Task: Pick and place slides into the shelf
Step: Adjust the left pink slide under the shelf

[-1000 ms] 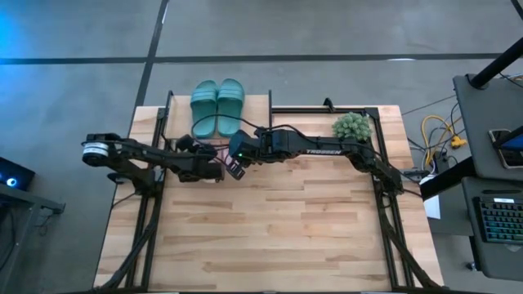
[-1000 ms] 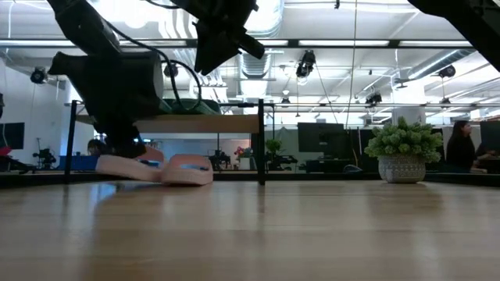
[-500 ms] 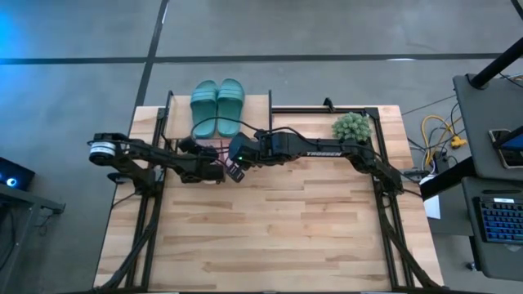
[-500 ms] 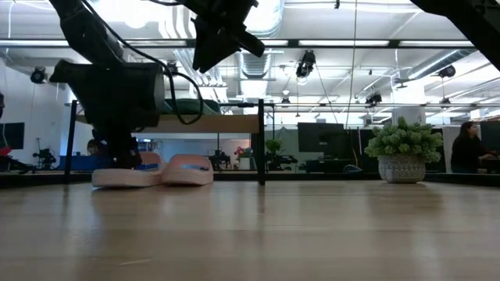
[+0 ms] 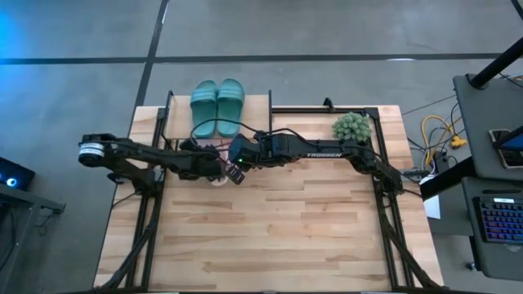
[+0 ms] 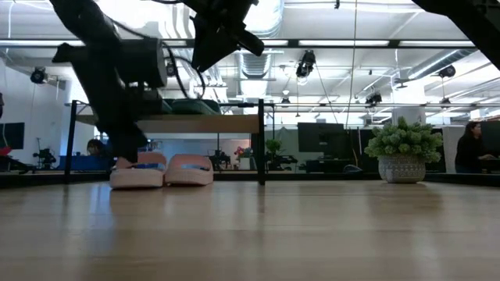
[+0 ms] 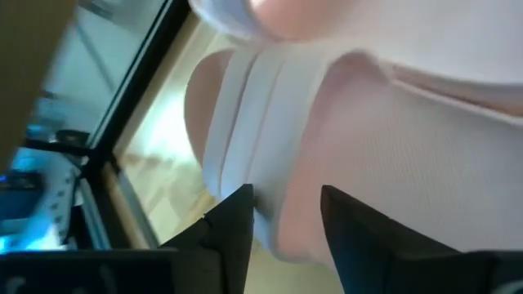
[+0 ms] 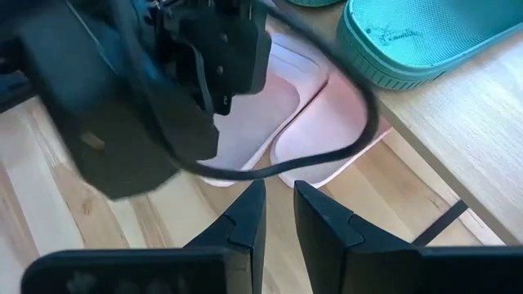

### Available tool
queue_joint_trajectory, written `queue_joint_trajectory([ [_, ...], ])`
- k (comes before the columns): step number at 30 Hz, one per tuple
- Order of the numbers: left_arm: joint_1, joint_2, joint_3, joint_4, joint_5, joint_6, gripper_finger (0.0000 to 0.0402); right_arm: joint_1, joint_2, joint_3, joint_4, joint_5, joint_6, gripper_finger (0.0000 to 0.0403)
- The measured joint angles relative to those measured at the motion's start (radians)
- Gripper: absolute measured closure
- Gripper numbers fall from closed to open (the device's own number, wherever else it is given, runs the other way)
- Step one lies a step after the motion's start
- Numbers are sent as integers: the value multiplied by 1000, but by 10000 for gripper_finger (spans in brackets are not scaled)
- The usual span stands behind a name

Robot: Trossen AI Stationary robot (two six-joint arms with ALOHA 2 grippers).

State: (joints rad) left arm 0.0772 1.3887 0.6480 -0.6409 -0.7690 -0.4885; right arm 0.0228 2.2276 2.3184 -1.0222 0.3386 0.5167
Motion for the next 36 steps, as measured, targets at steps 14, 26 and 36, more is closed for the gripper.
queue_joint_trajectory([
  [14,-17,-329,8,-27,527,-72,272,1,0,0,-4,0,0,344],
  [26,-241,-324,-22,145,637,-188,336,1,0,-28,-6,2,-1,344],
  [36,-312,-127,-28,232,552,-181,398,1,0,-45,-21,2,-2,344],
])
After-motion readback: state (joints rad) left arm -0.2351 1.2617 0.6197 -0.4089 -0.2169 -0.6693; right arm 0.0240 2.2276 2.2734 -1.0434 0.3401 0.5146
